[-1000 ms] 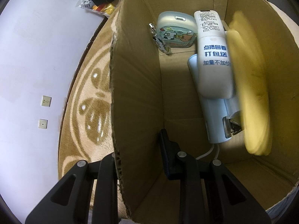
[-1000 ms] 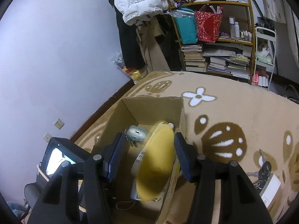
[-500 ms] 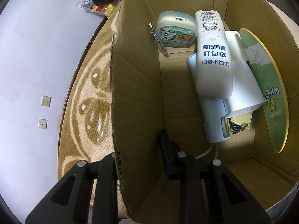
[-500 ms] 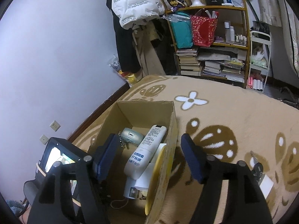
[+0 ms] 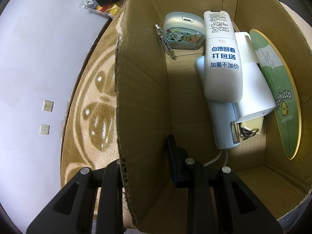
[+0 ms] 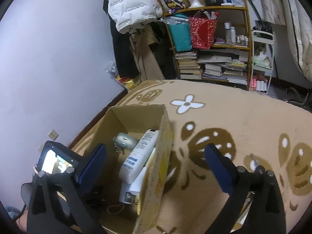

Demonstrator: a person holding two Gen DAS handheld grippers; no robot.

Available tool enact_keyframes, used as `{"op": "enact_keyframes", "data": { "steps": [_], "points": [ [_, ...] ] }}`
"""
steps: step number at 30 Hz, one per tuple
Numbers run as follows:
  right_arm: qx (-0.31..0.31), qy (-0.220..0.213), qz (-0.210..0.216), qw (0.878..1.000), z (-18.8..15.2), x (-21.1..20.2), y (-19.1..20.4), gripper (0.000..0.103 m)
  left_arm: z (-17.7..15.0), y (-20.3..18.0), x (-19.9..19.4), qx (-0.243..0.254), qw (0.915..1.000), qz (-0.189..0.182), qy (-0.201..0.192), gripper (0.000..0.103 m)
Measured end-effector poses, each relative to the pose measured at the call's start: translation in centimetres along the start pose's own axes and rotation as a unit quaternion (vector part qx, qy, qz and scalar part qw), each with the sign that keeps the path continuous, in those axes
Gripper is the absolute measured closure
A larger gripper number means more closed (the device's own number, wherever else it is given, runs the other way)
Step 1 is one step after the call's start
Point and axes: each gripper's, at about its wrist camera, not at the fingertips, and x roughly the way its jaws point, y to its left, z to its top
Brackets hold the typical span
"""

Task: Organize rigid objects
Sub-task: 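Return the right tool to the pile and grasp the white wall plate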

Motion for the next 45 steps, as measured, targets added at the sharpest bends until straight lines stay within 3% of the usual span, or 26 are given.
{"op": "enact_keyframes", "data": {
  "steps": [15,28,37,45],
  "points": [
    [0.048,0.01,-0.11,0.993,-1.1,-1.0,-7.0,0.0,-0.3,0.3,0.0,-0.001,1.0,-0.002,-0.001,0.079],
    [0.112,0.059,-0.143,0.982,-3.3,-1.1,-12.9,0.0,-0.3,0.4,0.1,-0.001,1.0,-0.002,-0.001,0.079],
    [0.179,0.108,-0.174,0.962,-5.6,0.0,-16.6,0.0,-0.4,0.4,0.1,0.0,1.0,-0.001,-0.001,0.078],
    [0.206,0.135,-0.186,0.951,-6.6,1.0,-18.1,0.02,-0.4,0.5,0.1,-0.001,1.0,-0.001,0.0,0.078]
  ]
}}
